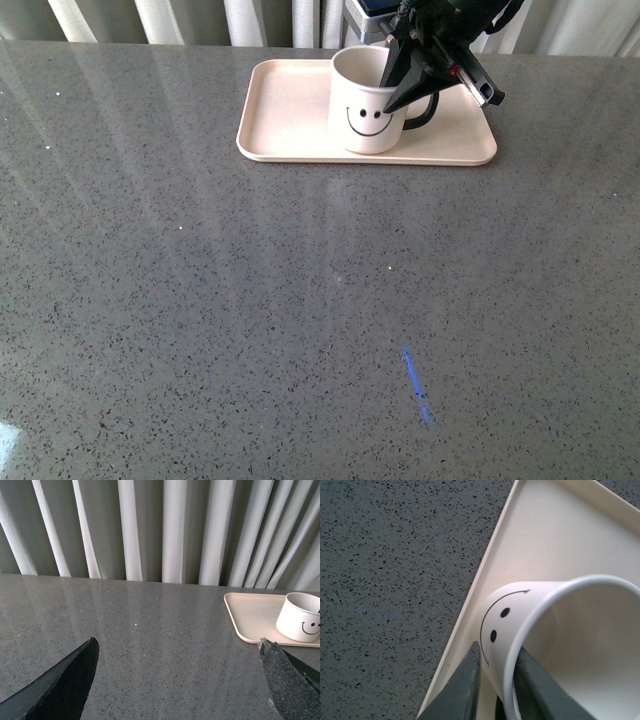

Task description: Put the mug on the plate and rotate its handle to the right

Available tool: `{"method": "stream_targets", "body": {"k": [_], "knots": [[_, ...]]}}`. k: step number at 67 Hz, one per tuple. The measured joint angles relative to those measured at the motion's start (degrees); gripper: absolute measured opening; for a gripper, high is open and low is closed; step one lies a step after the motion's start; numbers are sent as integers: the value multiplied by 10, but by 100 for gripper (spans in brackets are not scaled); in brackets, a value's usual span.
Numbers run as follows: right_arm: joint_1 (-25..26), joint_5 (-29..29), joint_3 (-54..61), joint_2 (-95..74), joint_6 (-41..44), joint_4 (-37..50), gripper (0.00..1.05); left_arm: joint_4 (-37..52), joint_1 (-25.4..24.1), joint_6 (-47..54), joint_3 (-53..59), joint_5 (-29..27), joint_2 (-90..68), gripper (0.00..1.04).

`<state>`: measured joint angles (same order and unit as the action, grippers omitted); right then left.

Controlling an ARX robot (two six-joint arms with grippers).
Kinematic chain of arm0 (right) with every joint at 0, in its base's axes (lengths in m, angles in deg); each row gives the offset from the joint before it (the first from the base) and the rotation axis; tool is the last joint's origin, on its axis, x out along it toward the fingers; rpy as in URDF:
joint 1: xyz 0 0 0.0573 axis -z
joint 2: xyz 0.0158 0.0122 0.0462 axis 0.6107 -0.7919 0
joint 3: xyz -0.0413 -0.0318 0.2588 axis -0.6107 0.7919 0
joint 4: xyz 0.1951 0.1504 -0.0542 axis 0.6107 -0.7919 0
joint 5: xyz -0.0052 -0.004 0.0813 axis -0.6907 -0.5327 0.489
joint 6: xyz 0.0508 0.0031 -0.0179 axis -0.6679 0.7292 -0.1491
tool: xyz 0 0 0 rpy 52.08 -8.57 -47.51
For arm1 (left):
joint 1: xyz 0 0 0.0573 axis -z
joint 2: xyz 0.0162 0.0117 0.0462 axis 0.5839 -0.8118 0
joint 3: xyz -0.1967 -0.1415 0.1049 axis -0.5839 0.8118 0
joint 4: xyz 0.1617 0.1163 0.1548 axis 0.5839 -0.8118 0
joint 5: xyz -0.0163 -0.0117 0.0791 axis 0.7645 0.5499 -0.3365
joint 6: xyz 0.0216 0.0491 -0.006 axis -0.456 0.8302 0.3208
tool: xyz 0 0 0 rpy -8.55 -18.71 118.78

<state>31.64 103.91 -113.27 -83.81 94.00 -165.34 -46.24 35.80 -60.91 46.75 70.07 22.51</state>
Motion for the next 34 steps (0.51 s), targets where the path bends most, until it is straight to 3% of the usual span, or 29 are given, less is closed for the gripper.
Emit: {"method": "stream_targets", "body": {"k": [12,20,24,31,34], "knots": [[-1,-1,0,0,4,5,63,0,0,0,0,0,0,95],[-2,7,0,0,0,17,78,0,0,0,0,0,0,95],[-4,20,0,1,-12,27,92,0,0,0,0,0,0,95],[-5,34,0,4,-24,37,103,0,0,0,0,0,0,95],[-5,43,0,8,-38,45,99,0,0,0,0,0,0,95]]}}
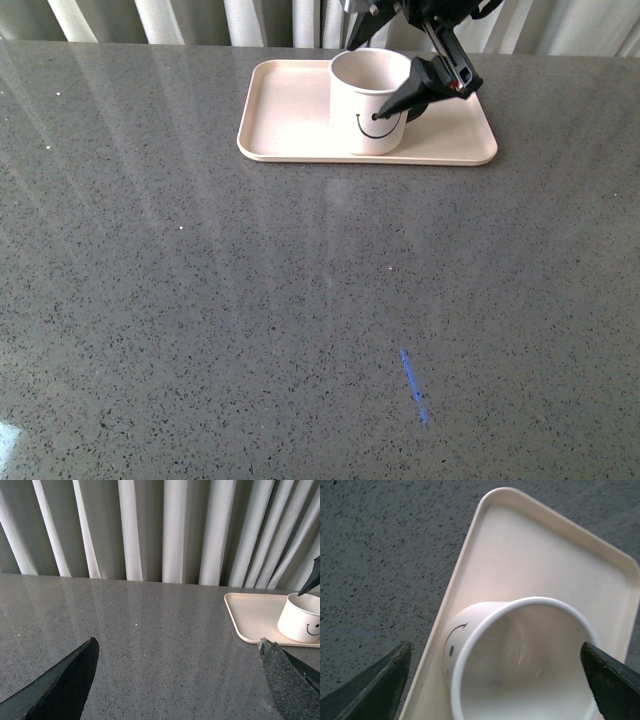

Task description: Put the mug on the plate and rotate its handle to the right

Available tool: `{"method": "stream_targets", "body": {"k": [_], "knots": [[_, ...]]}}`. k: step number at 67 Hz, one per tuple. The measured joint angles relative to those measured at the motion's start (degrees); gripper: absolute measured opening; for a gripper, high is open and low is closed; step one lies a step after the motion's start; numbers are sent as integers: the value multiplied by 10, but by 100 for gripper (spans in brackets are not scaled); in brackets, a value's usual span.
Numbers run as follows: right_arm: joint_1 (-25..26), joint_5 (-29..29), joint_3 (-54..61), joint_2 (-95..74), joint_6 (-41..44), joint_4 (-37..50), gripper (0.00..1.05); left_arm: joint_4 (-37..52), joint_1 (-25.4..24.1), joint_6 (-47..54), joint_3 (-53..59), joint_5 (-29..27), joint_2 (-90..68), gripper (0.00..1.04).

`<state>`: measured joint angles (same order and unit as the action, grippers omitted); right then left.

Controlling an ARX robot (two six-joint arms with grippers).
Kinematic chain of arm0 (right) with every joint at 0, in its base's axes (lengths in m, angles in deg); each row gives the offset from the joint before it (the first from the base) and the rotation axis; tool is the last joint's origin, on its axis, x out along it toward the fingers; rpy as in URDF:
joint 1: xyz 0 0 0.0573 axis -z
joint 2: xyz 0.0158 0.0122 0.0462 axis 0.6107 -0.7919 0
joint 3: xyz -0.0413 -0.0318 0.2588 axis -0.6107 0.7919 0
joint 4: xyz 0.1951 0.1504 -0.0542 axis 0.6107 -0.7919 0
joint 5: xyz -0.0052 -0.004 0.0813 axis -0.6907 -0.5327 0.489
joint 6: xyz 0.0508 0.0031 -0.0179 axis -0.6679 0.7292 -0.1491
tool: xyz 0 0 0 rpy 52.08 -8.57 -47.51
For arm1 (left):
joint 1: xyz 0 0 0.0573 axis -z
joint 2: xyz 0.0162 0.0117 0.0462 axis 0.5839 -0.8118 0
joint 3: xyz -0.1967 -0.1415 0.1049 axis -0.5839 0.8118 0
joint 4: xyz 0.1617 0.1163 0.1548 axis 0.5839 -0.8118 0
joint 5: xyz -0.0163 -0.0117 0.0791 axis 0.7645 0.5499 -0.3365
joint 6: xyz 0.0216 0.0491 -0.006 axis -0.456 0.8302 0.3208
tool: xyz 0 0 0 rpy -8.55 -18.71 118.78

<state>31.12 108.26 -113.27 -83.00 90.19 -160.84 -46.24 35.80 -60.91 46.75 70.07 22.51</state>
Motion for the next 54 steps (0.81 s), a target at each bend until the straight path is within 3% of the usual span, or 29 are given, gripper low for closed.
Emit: {"method": "stream_targets", "body": {"k": [4,8,9,11,17,24,29,36,40,44,48,54], "knots": [[0,17,0,10,-10,16,89,0,0,0,0,0,0,96],[2,29,0,18,-24,26,90,0,0,0,0,0,0,95],[4,40,1,25,-47,39,96,0,0,0,0,0,0,95],[6,56,16,38,-61,64,98,0,0,0,0,0,0,95],[17,118,183,148,-196,259,95,0,0,0,0,0,0,95],[31,130,390,298,-368,475,96,0,0,0,0,0,0,95],[37,132,467,360,-464,542,96,0,0,0,0,0,0,95],[21,-165,673,442,-694,854,77,0,0,0,0,1,0,95],[20,-272,796,474,-806,991,67,0,0,0,0,0,0,95],[21,-314,899,503,-878,1083,57,0,0,0,0,0,0,95],[26,-316,1039,564,-936,1178,41,0,0,0,0,-1,0,95],[30,-315,1132,623,-961,1224,26,0,0,0,0,0,0,95]]}}
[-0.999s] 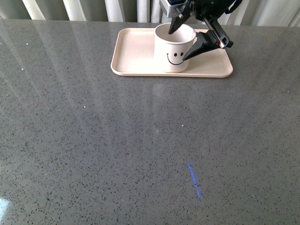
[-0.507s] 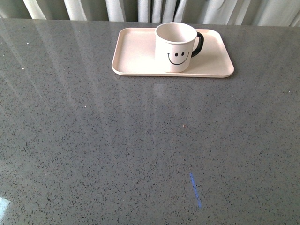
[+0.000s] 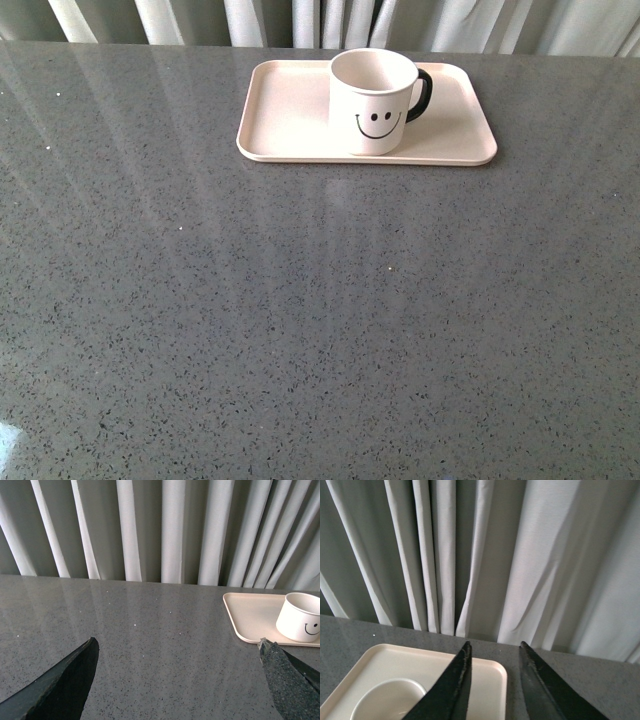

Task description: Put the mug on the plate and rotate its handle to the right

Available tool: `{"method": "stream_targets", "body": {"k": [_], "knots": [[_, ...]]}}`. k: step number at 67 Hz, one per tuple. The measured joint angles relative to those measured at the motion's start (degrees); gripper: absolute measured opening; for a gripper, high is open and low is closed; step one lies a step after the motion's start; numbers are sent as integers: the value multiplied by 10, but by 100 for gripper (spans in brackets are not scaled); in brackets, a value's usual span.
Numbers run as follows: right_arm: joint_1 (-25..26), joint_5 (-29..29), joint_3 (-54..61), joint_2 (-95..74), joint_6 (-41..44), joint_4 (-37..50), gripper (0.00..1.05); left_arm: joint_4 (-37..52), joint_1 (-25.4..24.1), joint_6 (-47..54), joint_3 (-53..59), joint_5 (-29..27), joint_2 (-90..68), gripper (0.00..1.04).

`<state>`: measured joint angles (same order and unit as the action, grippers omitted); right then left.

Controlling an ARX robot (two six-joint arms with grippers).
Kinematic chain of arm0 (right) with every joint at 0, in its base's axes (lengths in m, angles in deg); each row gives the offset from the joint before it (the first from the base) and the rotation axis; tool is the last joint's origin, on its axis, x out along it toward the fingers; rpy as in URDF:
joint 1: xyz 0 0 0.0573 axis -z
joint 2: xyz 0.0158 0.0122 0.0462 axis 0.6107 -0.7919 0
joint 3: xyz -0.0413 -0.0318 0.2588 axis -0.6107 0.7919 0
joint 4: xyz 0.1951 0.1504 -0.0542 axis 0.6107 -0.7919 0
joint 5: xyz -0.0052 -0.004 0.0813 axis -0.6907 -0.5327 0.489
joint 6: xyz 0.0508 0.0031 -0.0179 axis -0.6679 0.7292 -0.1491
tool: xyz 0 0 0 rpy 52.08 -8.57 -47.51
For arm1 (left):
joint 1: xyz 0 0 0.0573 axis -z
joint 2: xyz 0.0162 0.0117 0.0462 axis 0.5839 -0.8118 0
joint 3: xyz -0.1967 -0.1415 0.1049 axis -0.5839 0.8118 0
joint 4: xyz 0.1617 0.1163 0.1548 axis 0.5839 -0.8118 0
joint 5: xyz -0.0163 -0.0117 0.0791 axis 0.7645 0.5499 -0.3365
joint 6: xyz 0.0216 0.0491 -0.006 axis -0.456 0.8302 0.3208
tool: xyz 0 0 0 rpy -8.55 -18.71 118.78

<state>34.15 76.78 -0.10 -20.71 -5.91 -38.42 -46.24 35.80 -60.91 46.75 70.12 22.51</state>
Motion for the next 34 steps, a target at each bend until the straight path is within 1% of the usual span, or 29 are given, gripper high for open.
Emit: {"method": "stream_targets", "body": {"k": [2,9,10,14,18,25,34], "knots": [[2,0,19,13,-2,6,22,0,0,0,0,0,0,95],[9,3,112,68,-13,42,3,0,0,0,0,0,0,95],[9,4,124,73,-12,46,1,0,0,0,0,0,0,95],[9,10,171,97,-16,60,2,0,0,0,0,0,0,95],[23,34,233,136,-17,75,2,0,0,0,0,0,0,95],[36,31,282,177,-17,85,2,0,0,0,0,0,0,95],[36,34,341,230,-18,88,2,0,0,0,0,0,0,95]]}}
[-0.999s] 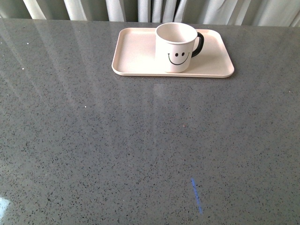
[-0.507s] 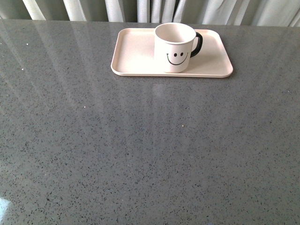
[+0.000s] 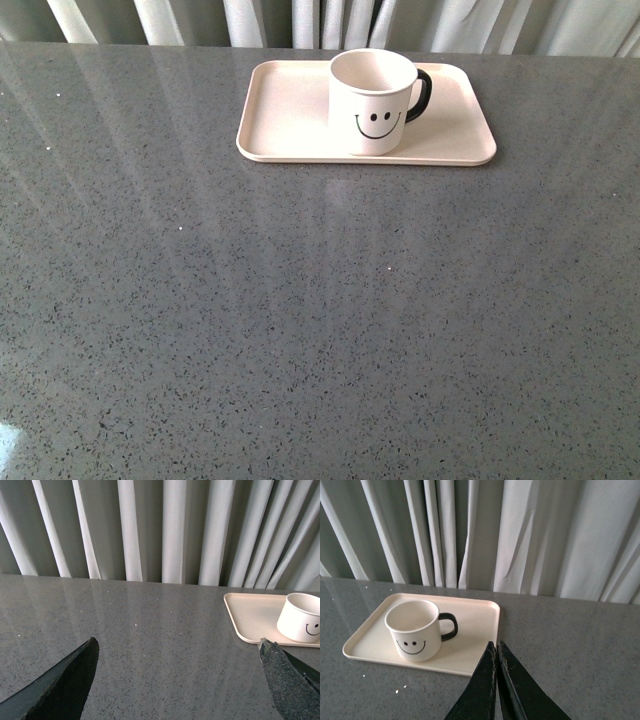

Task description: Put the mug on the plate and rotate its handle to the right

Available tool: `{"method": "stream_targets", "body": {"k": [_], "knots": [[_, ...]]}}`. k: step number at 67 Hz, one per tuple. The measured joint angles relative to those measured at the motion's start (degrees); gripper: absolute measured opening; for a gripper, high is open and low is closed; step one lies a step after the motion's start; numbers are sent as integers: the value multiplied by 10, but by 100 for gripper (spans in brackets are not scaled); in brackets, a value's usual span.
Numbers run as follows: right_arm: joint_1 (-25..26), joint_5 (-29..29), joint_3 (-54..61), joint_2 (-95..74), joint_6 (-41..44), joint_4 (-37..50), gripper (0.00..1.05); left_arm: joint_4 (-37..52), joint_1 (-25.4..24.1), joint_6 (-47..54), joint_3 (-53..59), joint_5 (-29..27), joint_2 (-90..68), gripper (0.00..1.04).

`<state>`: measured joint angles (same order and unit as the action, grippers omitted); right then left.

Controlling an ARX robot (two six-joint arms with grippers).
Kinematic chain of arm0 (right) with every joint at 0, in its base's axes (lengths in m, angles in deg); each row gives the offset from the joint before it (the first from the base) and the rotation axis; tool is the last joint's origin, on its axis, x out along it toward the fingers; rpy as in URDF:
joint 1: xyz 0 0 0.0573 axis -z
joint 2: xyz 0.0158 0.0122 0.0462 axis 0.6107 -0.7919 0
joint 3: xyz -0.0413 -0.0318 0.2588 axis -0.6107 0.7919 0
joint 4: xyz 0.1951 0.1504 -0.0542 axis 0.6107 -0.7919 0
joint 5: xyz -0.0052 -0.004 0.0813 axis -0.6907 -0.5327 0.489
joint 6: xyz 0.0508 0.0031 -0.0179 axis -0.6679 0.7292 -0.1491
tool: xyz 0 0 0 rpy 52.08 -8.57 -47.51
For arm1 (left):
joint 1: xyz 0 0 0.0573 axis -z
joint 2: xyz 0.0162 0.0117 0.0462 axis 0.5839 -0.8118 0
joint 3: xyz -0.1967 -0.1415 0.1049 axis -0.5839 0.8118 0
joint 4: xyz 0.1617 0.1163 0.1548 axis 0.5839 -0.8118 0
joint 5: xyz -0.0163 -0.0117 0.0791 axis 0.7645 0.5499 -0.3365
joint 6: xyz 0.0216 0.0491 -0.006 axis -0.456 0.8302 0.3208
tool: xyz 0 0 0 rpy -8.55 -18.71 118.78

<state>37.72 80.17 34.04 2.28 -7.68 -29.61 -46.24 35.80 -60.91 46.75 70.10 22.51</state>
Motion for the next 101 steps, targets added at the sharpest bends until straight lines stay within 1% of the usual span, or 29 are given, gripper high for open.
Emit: {"method": "stream_targets", "body": {"k": [12,25,29,34,54,74,101], "knots": [[0,0,59,71,0,-10,2,0,0,0,0,0,0,95],[0,0,106,146,0,-43,2,0,0,0,0,0,0,95],[0,0,124,150,0,-16,2,0,0,0,0,0,0,95],[0,0,142,165,0,-26,2,0,0,0,0,0,0,95],[0,0,172,310,0,-141,2,0,0,0,0,0,0,95],[0,0,173,431,0,-247,2,0,0,0,0,0,0,95],[0,0,173,551,0,-361,2,0,0,0,0,0,0,95]]}}
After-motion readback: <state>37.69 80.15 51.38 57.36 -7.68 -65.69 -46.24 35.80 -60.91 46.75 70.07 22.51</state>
